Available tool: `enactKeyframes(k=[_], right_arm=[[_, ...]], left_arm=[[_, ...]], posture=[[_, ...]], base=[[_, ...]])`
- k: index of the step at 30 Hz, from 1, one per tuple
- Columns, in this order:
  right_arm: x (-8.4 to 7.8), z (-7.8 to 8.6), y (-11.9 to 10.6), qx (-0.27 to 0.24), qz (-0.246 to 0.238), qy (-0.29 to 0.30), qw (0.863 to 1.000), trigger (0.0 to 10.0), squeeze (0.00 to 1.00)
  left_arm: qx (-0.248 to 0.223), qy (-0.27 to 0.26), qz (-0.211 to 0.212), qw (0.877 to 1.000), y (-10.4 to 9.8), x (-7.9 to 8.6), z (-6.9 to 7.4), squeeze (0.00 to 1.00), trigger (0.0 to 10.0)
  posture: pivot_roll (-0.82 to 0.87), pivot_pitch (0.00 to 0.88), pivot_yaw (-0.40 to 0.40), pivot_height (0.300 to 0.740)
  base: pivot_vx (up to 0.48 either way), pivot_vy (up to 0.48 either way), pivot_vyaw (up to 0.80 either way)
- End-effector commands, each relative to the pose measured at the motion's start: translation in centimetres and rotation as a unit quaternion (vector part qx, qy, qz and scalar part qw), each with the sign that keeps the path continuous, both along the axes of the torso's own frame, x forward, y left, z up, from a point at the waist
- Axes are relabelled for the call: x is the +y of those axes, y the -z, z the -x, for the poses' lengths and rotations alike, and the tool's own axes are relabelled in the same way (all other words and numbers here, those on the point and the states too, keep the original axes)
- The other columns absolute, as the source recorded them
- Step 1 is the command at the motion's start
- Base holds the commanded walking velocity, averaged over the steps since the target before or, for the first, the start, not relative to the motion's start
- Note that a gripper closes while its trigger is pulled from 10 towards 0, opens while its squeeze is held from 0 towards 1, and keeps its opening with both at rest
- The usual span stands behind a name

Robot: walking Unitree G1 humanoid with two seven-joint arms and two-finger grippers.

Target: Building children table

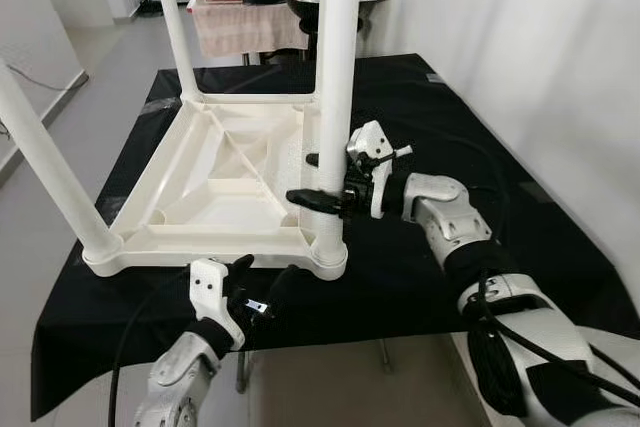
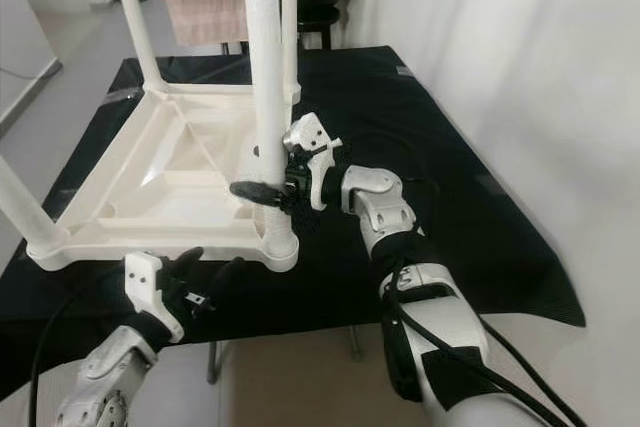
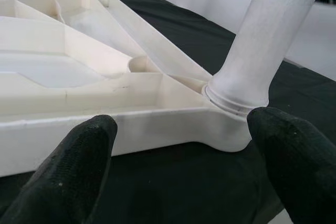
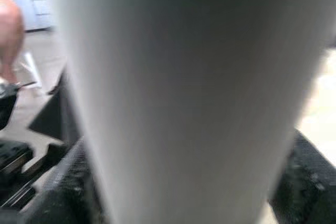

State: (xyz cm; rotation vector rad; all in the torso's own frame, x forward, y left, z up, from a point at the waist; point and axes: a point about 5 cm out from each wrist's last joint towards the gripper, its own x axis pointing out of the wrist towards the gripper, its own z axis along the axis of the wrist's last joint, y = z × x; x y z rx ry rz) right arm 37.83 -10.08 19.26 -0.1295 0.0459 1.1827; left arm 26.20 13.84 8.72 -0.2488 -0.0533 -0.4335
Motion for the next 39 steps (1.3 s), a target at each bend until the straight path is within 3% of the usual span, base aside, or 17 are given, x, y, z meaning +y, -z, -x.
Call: enactKeyframes(k=[1,9,14,16,17,18,19,20,21,23,25,28,29,31,32,38,39], right_arm=[[0.7,-0.1,-0.5,0.006,0.002,-0.019,1.000,0.0,0.00],[-0.6,-0.3,0.0,0.015,-0.016,0.011,1.000,0.0,0.00],[-3.1,0.1,2.3,0.018,-0.019,0.127,0.992,0.0,0.00],[-2.9,0.4,4.2,0.038,-0.011,0.201,0.979,0.0,0.00],[-2.8,0.6,6.2,0.056,-0.008,0.329,0.943,0.0,0.00],[-2.8,0.6,6.2,0.056,-0.008,0.329,0.943,0.0,0.00],[-1.7,2.5,9.0,0.094,-0.007,0.399,0.912,0.0,0.00],[-1.7,2.5,9.0,0.094,-0.007,0.399,0.912,0.0,0.00],[0.1,4.5,11.0,0.115,-0.005,0.437,0.892,0.0,0.00],[0.1,4.5,11.0,0.115,-0.005,0.437,0.892,0.0,0.00],[3.7,4.7,11.4,0.121,-0.015,0.409,0.904,0.0,0.00],[5.1,3.6,10.3,0.107,-0.017,0.392,0.914,0.0,0.00],[5.9,2.5,9.1,0.096,-0.014,0.383,0.919,10.0,0.00],[6.6,2.0,8.0,0.090,-0.026,0.362,0.927,10.0,0.00],[7.0,1.7,7.1,0.092,-0.041,0.325,0.940,10.0,1.00],[6.4,1.6,4.0,0.055,-0.084,0.195,0.976,10.0,1.00],[5.9,1.6,3.6,0.034,-0.068,0.154,0.985,10.0,0.00]], left_arm=[[0.006,-0.007,-0.003,1.000,0.5,0.1,0.1,0.00,10.0],[0.005,-0.008,-0.001,1.000,0.4,0.0,0.3,0.00,10.0],[0.005,-0.007,0.000,1.000,0.4,0.2,0.5,0.00,10.0],[0.005,-0.006,-0.001,1.000,0.4,0.4,0.6,0.00,10.0],[0.006,-0.005,-0.002,1.000,0.4,0.5,0.6,0.00,10.0],[0.006,-0.005,-0.002,1.000,0.4,0.5,0.6,0.00,10.0],[0.006,-0.005,-0.003,1.000,0.3,0.6,0.6,0.00,10.0],[0.006,-0.005,-0.003,1.000,0.3,0.6,0.6,0.00,10.0],[0.007,-0.005,-0.005,1.000,0.4,0.7,0.6,0.00,10.0],[0.007,-0.005,-0.005,1.000,0.4,0.7,0.6,0.00,10.0],[0.010,-0.003,-0.007,1.000,0.4,0.8,0.4,0.00,10.0],[0.011,-0.003,-0.005,1.000,0.5,0.8,0.3,0.00,10.0],[0.010,-0.004,-0.006,1.000,0.5,0.8,0.2,0.00,10.0],[0.009,-0.006,-0.007,1.000,0.5,0.8,0.2,0.00,10.0],[0.008,-0.007,-0.009,1.000,0.5,0.8,0.2,0.00,10.0],[0.007,-0.007,-0.009,1.000,0.4,0.6,0.2,0.00,10.0],[0.007,-0.007,-0.009,1.000,0.4,0.6,0.2,0.00,10.0]], posture=[[0.05,0.000,-0.046,0.740],[0.05,0.000,-0.042,0.740],[0.03,0.000,-0.027,0.740],[0.02,0.000,-0.026,0.740],[0.02,0.000,-0.023,0.740],[0.02,0.000,-0.023,0.740],[0.02,0.000,-0.010,0.740],[0.02,0.000,-0.010,0.740],[0.02,0.000,-0.002,0.740],[0.02,0.000,-0.002,0.740],[0.03,0.000,-0.002,0.740],[0.03,0.000,-0.004,0.740],[0.04,0.000,-0.007,0.740],[0.04,0.000,-0.009,0.740],[0.05,0.000,-0.015,0.740],[0.06,0.000,-0.029,0.740],[0.06,0.000,-0.031,0.740]], base=[[0.000,0.000,0.00],[0.000,0.000,0.00],[0.000,0.000,0.00],[0.000,0.000,0.00],[0.000,0.000,0.00],[0.000,0.000,0.00],[0.000,0.000,0.00],[0.000,0.000,0.00],[0.000,0.000,0.00],[0.000,0.000,0.00],[0.000,0.000,0.00],[0.000,0.000,0.00],[0.000,0.000,0.00],[0.000,0.000,0.00],[0.000,0.000,0.00],[0.000,0.000,0.00],[0.000,0.000,0.00]])
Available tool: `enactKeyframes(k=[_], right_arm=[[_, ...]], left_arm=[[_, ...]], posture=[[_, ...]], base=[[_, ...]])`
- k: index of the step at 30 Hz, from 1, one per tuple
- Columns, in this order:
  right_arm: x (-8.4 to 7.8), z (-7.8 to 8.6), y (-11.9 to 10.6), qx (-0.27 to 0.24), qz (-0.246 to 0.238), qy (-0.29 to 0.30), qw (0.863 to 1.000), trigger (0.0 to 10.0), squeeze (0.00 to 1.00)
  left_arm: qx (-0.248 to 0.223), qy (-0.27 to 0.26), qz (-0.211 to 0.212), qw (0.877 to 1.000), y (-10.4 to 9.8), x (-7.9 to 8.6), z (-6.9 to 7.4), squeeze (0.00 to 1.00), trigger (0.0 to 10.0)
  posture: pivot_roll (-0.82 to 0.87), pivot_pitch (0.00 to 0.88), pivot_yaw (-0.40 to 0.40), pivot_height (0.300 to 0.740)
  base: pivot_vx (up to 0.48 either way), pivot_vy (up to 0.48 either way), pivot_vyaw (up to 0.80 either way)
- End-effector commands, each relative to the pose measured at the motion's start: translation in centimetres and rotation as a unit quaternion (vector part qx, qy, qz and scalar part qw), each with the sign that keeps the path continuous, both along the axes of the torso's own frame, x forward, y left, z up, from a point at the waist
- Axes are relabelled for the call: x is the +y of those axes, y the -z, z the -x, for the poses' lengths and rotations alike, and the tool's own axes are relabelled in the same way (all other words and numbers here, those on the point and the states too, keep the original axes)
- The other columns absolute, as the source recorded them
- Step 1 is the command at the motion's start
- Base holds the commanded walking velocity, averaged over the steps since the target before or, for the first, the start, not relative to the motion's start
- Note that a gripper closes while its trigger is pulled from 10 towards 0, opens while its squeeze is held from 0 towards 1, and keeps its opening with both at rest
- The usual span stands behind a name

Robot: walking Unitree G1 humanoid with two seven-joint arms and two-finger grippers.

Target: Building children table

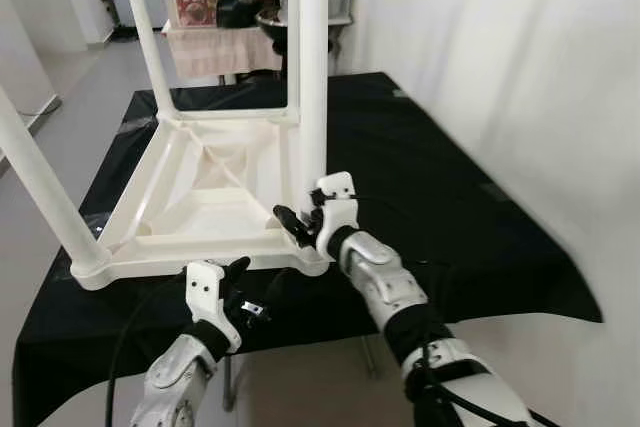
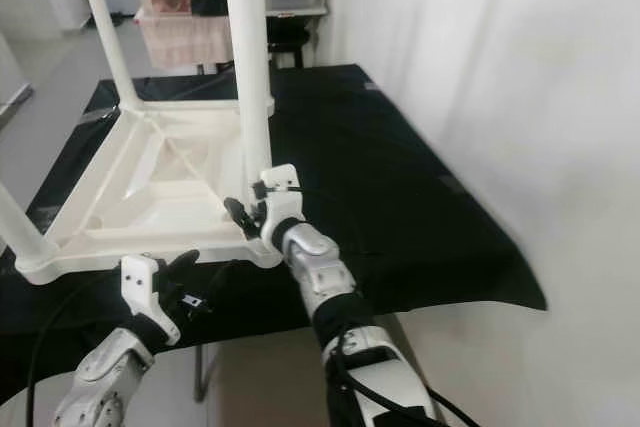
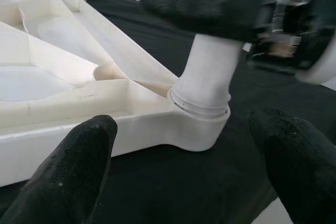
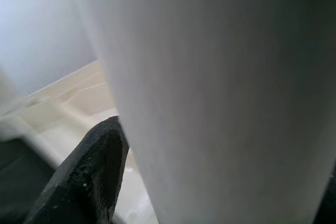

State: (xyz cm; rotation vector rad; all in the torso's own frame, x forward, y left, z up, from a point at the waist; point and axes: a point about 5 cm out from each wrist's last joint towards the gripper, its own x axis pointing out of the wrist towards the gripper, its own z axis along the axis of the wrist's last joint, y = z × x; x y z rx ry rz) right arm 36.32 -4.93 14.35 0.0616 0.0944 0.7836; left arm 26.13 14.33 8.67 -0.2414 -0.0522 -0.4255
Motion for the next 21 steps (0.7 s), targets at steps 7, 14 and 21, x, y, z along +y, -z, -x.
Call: enactKeyframes(k=[7,14,21], right_arm=[[-1.7,-0.3,-1.9,-0.043,0.079,-0.197,0.976,10.0,0.00],[-2.0,-1.4,-3.3,-0.027,0.047,-0.187,0.981,0.0,0.00],[-2.3,-1.0,-2.6,-0.023,0.045,-0.195,0.979,0.0,0.00]], left_arm=[[0.007,-0.004,-0.004,1.000,0.4,0.1,0.0,0.00,10.0],[0.005,-0.006,-0.003,1.000,0.5,-0.3,-0.1,0.00,10.0],[0.004,-0.007,-0.001,1.000,0.5,-0.4,-0.2,0.00,10.0]], posture=[[0.06,0.000,-0.043,0.740],[0.06,0.000,-0.070,0.740],[0.05,0.000,-0.064,0.740]], base=[[0.000,0.000,0.00],[0.000,0.000,0.00],[0.000,0.000,0.00]])
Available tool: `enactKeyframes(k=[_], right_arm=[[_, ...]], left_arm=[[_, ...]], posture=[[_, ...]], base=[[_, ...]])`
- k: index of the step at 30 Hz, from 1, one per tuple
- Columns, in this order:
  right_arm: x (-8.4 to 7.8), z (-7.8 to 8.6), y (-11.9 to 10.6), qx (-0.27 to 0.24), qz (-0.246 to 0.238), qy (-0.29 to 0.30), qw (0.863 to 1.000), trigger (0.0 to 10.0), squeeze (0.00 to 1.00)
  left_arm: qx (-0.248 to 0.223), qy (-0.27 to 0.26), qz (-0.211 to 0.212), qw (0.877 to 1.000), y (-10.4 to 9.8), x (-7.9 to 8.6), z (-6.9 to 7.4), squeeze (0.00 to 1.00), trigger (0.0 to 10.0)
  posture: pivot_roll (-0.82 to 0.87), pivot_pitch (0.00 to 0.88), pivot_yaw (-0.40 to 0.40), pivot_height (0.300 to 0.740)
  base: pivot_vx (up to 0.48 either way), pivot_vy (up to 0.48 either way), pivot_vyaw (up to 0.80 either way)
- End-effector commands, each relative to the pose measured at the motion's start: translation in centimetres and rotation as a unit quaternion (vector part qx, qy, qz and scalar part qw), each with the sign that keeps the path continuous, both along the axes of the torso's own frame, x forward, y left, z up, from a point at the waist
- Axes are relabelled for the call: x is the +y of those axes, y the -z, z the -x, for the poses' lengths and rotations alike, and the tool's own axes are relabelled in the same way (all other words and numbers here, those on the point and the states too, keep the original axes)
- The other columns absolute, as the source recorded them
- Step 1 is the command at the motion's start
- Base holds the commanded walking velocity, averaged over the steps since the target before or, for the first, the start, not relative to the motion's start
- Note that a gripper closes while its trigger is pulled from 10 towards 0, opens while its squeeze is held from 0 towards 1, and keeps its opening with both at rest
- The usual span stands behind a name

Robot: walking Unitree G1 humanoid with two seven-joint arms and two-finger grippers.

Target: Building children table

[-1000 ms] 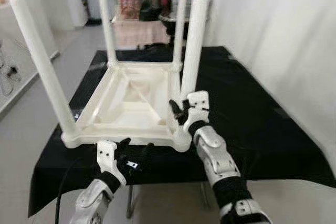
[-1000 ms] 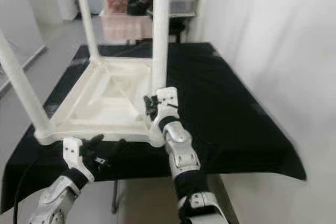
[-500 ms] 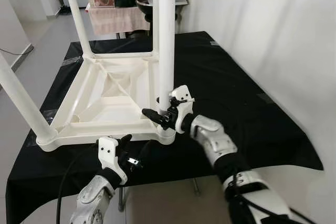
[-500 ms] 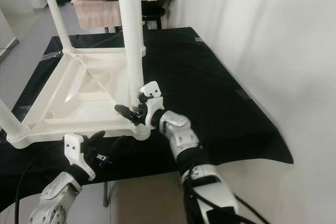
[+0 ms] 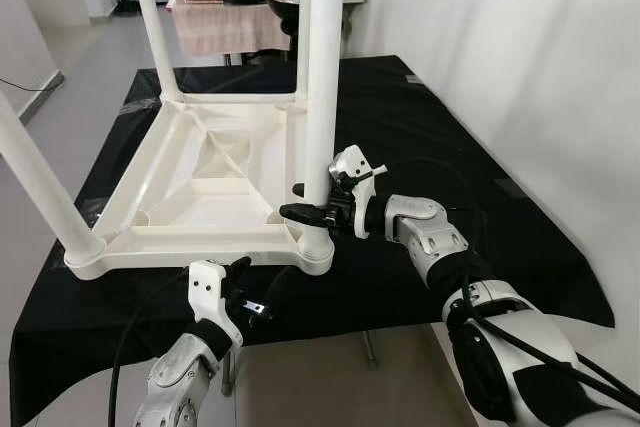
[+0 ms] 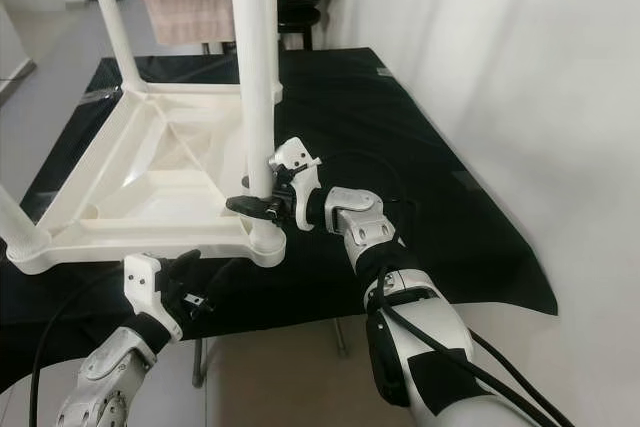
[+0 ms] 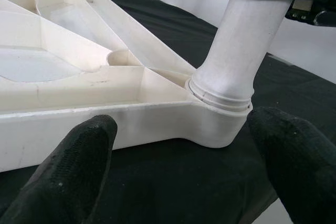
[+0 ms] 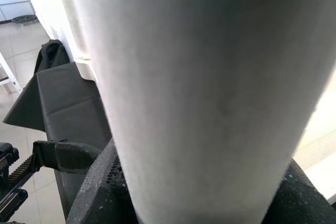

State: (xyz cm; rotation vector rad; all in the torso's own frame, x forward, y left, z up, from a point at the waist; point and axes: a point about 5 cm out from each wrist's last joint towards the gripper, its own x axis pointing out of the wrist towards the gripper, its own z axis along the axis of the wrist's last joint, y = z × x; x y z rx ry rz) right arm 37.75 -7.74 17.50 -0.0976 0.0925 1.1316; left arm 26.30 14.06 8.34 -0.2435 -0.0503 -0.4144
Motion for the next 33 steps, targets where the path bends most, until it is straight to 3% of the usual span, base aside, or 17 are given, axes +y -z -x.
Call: enactKeyframes(k=[1,4,5,6,8,9,11,12,18,19,20,24,25,28,29,30,33], right_arm=[[0.5,0.4,0.6,0.013,-0.013,-0.019,1.000,0.0,0.00],[-0.6,0.5,1.9,0.011,-0.005,0.046,0.999,0.0,0.00],[-2.0,0.6,4.5,0.020,-0.007,0.228,0.974,0.0,0.00],[-2.0,0.6,4.5,0.020,-0.007,0.228,0.974,0.0,0.00],[-2.5,2.7,8.1,0.052,0.002,0.396,0.917,0.0,0.00],[-1.1,4.6,9.7,0.075,-0.005,0.408,0.910,0.0,0.00],[-1.1,4.6,9.7,0.075,-0.005,0.408,0.910,0.0,0.00],[1.7,6.8,11.0,0.096,-0.010,0.374,0.923,0.0,0.00],[2.3,5.6,10.2,0.065,0.004,0.332,0.941,0.0,0.00],[1.9,4.9,9.7,0.053,0.011,0.334,0.941,3.1,0.00],[1.8,4.3,9.2,0.049,0.012,0.336,0.940,9.8,0.00],[1.9,3.8,8.4,0.044,-0.003,0.320,0.946,10.0,0.02],[2.4,3.4,7.0,0.041,-0.025,0.280,0.959,10.0,1.00],[2.6,2.9,5.1,0.028,-0.048,0.218,0.974,10.0,1.00],[2.5,2.3,3.3,0.003,-0.053,0.151,0.987,10.0,1.00],[2.2,1.9,2.0,-0.012,-0.044,0.089,0.995,10.0,0.14],[1.1,1.4,0.9,-0.026,0.002,-0.012,1.000,10.0,0.00]], left_arm=[[0.002,-0.002,-0.002,1.000,0.2,-0.2,0.0,0.00,10.0],[0.002,-0.001,-0.001,1.000,0.2,-0.2,0.1,0.00,10.0],[0.001,0.000,-0.001,1.000,0.1,-0.1,0.2,0.00,10.0],[0.001,0.000,-0.001,1.000,0.1,-0.1,0.2,0.00,10.0],[0.001,0.000,-0.002,1.000,0.0,0.1,0.3,0.00,10.0],[0.001,0.001,-0.003,1.000,0.0,0.3,0.2,0.00,10.0],[0.001,0.001,-0.003,1.000,0.0,0.3,0.2,0.00,10.0],[0.003,0.003,-0.003,1.000,0.0,0.4,0.1,0.00,10.0],[0.004,0.004,0.000,1.000,0.1,0.4,-0.1,0.00,10.0],[0.004,0.004,0.001,1.000,0.1,0.3,-0.1,0.00,10.0],[0.004,0.004,0.002,1.000,0.1,0.3,-0.1,0.00,10.0],[0.003,0.003,0.001,1.000,0.1,0.2,-0.2,0.00,10.0],[0.003,0.002,0.001,1.000,0.0,0.2,-0.2,0.00,10.0],[0.002,0.002,0.000,1.000,0.1,0.2,-0.2,0.00,10.0],[0.002,0.002,0.001,1.000,0.1,0.1,-0.2,0.00,10.0],[0.002,0.002,0.001,1.000,0.1,0.1,-0.3,0.00,10.0],[0.001,0.001,0.002,1.000,0.1,0.0,-0.3,0.00,10.0]], posture=[[0.05,0.000,-0.064,0.740],[0.02,0.000,-0.061,0.740],[0.01,0.000,-0.059,0.740],[0.01,0.000,-0.059,0.740],[-0.02,0.000,-0.043,0.740],[-0.03,0.000,-0.027,0.740],[-0.03,0.000,-0.027,0.740],[-0.04,0.000,-0.010,0.740],[-0.04,0.000,-0.013,0.740],[-0.03,0.000,-0.017,0.740],[-0.03,0.000,-0.017,0.740],[-0.02,0.000,-0.021,0.740],[-0.02,0.000,-0.024,0.740],[-0.02,0.000,-0.027,0.740],[-0.01,0.000,-0.032,0.740],[0.00,0.000,-0.035,0.740],[0.01,0.000,-0.047,0.740]], base=[[0.000,0.000,0.00],[0.000,0.000,0.00],[0.000,0.000,0.00],[0.000,0.000,0.00],[0.000,0.000,0.00],[0.000,0.000,0.00],[0.000,0.000,0.00],[0.000,0.000,0.00],[0.000,0.000,0.00],[0.000,0.000,0.00],[0.000,0.000,0.00],[0.000,0.000,0.00],[0.000,0.000,0.00],[0.000,0.000,0.00],[0.000,0.000,0.00],[0.000,0.000,0.00],[0.000,0.000,0.00]])
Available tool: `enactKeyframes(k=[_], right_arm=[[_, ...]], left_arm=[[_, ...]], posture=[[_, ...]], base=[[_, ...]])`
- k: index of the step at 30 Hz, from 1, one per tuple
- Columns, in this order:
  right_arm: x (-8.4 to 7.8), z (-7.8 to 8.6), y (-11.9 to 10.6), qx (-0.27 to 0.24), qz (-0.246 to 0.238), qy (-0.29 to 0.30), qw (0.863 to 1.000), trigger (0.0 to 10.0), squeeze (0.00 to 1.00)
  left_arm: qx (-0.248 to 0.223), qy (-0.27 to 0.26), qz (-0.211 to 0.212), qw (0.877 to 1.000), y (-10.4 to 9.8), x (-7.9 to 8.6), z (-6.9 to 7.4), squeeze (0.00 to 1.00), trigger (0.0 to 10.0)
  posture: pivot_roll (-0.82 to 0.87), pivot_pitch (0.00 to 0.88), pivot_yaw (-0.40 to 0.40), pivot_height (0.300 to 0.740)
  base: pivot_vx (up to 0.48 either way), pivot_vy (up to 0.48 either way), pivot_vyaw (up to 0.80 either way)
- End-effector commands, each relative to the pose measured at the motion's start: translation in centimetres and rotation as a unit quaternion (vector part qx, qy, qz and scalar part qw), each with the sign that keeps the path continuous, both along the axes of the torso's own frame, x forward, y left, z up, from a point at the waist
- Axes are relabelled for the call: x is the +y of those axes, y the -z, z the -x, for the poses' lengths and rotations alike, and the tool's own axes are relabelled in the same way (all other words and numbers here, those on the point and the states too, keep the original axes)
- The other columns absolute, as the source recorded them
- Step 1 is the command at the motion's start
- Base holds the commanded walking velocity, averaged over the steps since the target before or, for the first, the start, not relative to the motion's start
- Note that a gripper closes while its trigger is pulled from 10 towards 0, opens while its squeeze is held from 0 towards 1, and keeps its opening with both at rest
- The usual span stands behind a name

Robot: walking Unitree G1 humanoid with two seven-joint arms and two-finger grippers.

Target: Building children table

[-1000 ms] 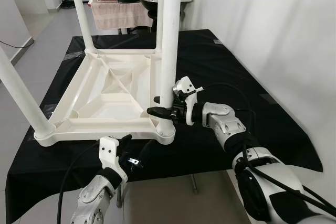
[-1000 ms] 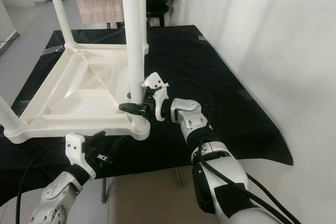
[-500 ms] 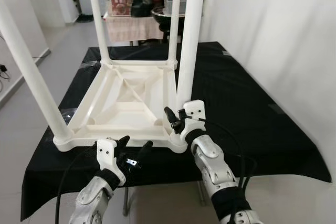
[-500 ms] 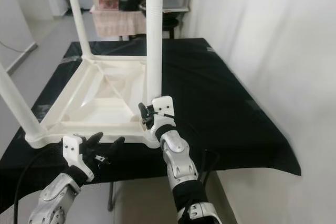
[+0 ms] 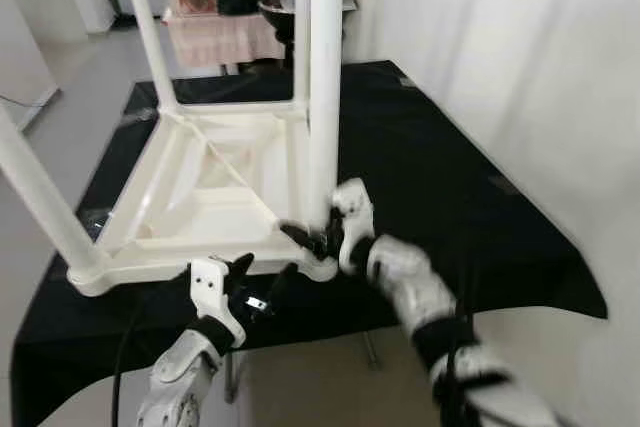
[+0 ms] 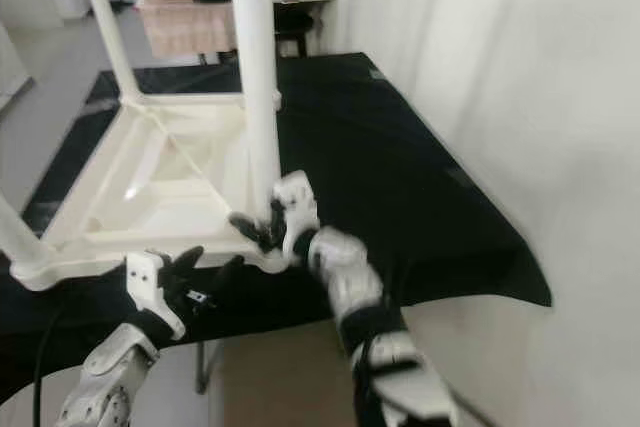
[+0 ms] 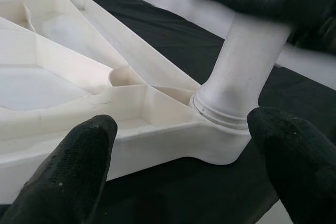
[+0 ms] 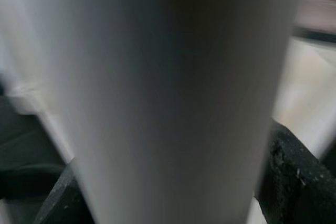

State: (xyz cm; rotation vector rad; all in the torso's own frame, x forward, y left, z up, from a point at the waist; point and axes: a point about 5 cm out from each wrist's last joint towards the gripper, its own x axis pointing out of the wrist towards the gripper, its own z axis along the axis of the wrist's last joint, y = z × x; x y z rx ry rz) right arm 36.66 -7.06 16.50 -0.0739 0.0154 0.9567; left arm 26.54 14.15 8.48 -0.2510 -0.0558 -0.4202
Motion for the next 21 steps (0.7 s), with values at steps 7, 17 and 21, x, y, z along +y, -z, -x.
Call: enactKeyframes(k=[7,17,21], right_arm=[[-0.1,0.1,-0.5,0.029,0.059,-0.173,0.983,10.0,0.00],[-1.3,-0.3,-0.1,0.024,0.024,-0.108,0.994,0.0,0.00],[-2.4,-0.2,1.4,0.034,0.012,-0.038,0.999,0.0,0.00]], left_arm=[[0.002,-0.003,-0.002,1.000,0.2,-0.2,-0.1,0.00,10.0],[0.004,-0.002,-0.001,1.000,0.3,-0.2,0.1,0.00,10.0],[0.005,-0.001,-0.001,1.000,0.3,-0.1,0.2,0.00,10.0]], posture=[[0.02,0.000,-0.050,0.740],[0.02,0.000,-0.041,0.740],[0.01,0.000,-0.029,0.740]], base=[[0.000,0.000,0.00],[0.000,0.000,0.00],[0.000,0.000,0.00]])
